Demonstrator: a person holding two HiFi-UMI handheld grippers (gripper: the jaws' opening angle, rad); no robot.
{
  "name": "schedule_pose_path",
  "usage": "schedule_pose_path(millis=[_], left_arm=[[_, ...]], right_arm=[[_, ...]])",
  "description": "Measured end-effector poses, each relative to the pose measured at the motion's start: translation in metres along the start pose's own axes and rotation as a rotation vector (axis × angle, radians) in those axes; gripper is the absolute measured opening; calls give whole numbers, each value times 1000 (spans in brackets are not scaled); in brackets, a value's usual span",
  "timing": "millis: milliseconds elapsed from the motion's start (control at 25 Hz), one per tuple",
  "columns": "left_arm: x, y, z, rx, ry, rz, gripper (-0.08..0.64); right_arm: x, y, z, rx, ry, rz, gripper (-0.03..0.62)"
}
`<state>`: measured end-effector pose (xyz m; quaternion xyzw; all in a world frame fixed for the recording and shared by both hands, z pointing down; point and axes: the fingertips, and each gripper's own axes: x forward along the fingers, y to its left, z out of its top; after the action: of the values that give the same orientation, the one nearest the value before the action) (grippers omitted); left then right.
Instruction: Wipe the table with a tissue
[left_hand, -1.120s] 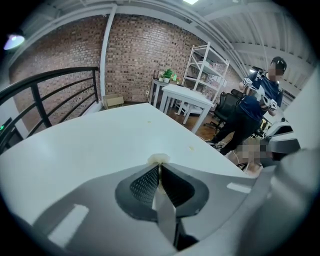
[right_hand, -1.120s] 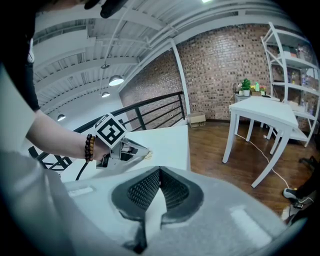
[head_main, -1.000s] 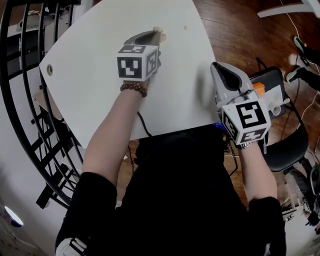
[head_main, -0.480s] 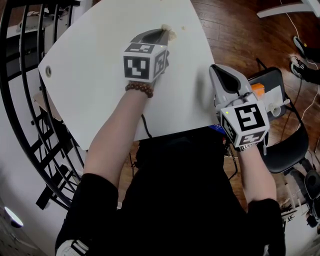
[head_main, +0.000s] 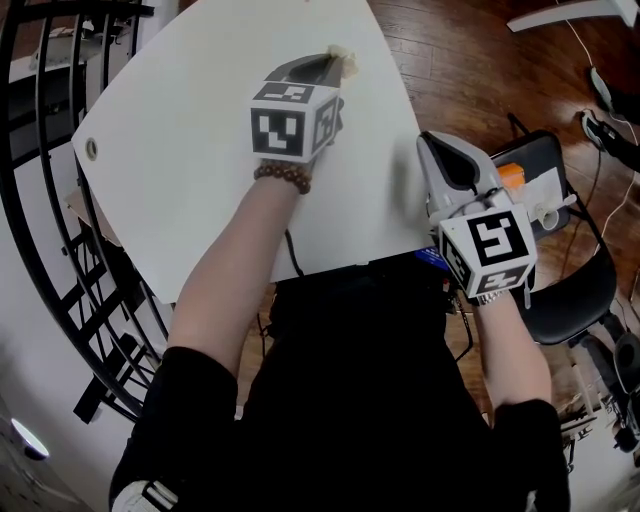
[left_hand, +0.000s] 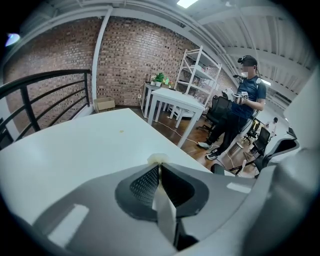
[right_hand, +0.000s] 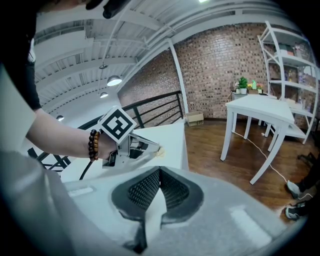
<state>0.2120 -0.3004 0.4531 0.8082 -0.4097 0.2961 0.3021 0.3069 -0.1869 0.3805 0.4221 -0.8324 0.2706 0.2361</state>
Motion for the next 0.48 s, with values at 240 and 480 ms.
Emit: schedule_pose_path(millis=[240, 480], left_arm=[[9, -7, -1, 3, 14, 2, 32], [14, -9, 1, 5, 18, 10, 32]], right_arm=[[-6, -8, -5, 9, 4, -9, -8], [-9, -16, -8, 21, 3, -15, -9]])
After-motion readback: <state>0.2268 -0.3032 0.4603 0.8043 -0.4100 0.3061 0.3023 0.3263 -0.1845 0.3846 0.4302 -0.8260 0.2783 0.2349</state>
